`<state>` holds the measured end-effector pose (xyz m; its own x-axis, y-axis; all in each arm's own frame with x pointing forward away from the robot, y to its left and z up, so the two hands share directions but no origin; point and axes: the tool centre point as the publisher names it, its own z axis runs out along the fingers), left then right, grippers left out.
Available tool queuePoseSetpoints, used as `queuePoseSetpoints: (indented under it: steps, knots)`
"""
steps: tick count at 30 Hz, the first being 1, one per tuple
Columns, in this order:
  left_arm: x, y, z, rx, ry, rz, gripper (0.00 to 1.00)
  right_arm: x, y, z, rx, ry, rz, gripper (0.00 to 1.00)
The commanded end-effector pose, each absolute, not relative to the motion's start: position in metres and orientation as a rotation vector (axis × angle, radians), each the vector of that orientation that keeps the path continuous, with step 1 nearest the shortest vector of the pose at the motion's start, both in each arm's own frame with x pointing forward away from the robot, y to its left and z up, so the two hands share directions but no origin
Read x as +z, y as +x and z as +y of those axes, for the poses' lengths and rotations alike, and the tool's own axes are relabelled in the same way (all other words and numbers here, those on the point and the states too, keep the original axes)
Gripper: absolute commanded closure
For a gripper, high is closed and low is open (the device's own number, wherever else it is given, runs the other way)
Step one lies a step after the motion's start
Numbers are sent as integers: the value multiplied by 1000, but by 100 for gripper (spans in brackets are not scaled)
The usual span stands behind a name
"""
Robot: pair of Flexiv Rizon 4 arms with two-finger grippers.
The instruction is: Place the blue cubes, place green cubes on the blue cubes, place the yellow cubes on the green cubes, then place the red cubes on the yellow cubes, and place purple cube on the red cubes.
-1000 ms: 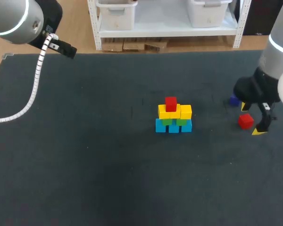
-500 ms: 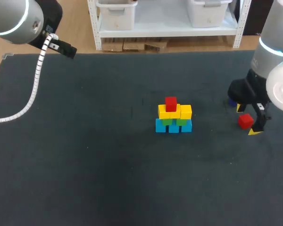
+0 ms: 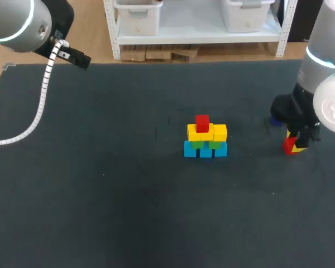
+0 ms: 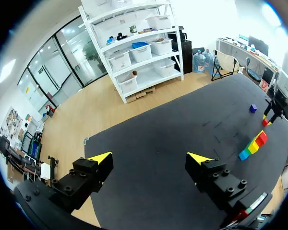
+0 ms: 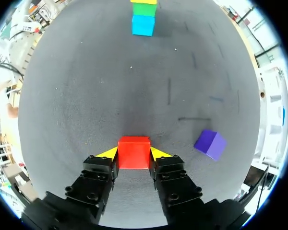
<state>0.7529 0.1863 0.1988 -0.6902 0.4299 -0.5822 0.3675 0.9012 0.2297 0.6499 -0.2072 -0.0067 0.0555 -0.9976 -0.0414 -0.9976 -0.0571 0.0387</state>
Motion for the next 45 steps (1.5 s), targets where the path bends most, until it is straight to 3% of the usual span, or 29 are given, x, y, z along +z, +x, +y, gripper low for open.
queuePoseSetpoints:
  steps: [1,25,45]
  knots:
    - [199,753,188,119,571,2402,0,1,651,-202,86,-2245,2219,100]
    - [199,753,188,119,571,2402,0,122,666,-151,-24,-2001,2355,100]
    - [199,753,188,119,571,2402,0,146,648,-84,31,-2083,2233,100]
